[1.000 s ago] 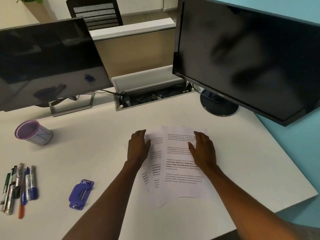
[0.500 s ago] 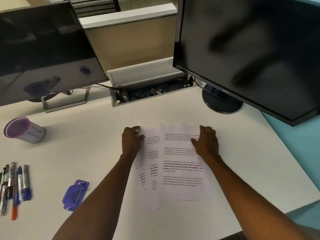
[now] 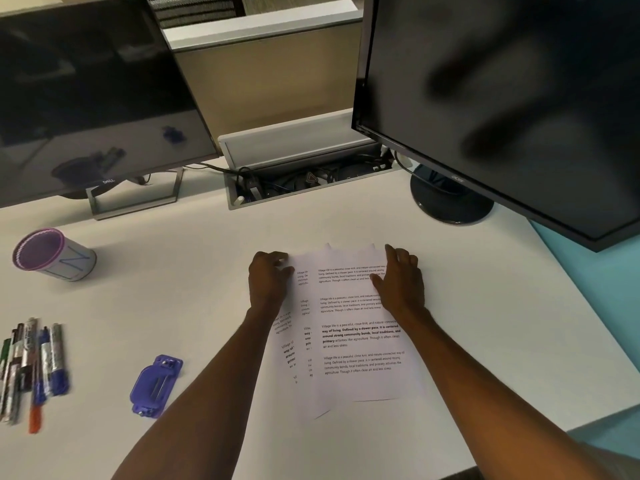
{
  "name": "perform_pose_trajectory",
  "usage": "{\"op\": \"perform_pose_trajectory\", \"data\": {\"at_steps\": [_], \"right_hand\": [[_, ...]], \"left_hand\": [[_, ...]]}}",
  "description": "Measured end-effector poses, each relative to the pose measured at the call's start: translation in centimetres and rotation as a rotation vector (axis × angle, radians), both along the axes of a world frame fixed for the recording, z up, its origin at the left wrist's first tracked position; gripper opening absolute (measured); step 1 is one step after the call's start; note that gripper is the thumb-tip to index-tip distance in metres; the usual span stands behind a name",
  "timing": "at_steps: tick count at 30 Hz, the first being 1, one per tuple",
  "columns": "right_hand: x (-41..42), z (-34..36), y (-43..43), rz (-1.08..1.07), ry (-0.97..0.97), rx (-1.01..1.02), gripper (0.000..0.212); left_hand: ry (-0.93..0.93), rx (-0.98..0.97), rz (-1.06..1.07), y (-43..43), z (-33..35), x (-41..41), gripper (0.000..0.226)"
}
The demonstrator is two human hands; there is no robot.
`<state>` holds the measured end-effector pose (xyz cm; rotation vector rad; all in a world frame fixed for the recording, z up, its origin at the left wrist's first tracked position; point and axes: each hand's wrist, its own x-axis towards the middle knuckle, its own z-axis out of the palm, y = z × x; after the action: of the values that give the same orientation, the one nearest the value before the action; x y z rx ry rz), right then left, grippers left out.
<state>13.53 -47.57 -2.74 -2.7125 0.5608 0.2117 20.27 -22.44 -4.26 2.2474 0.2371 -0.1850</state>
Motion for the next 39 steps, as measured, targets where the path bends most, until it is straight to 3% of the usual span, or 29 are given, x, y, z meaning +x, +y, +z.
{"op": "perform_pose_trajectory", "data": {"at_steps": [24,39], "right_hand": [[1.4,-1.1,3.3,0.087,-0.056,0.064,0.072],[1.4,-1.1,3.5,0.077,-0.054,0.045,0.07]], "left_hand": [[-0.052,0.013,-0.004,0.4,-0.4,0.3,0.021],[0.059,-0.019,0.008,0.4,0.8,1.2,0.02]]}}
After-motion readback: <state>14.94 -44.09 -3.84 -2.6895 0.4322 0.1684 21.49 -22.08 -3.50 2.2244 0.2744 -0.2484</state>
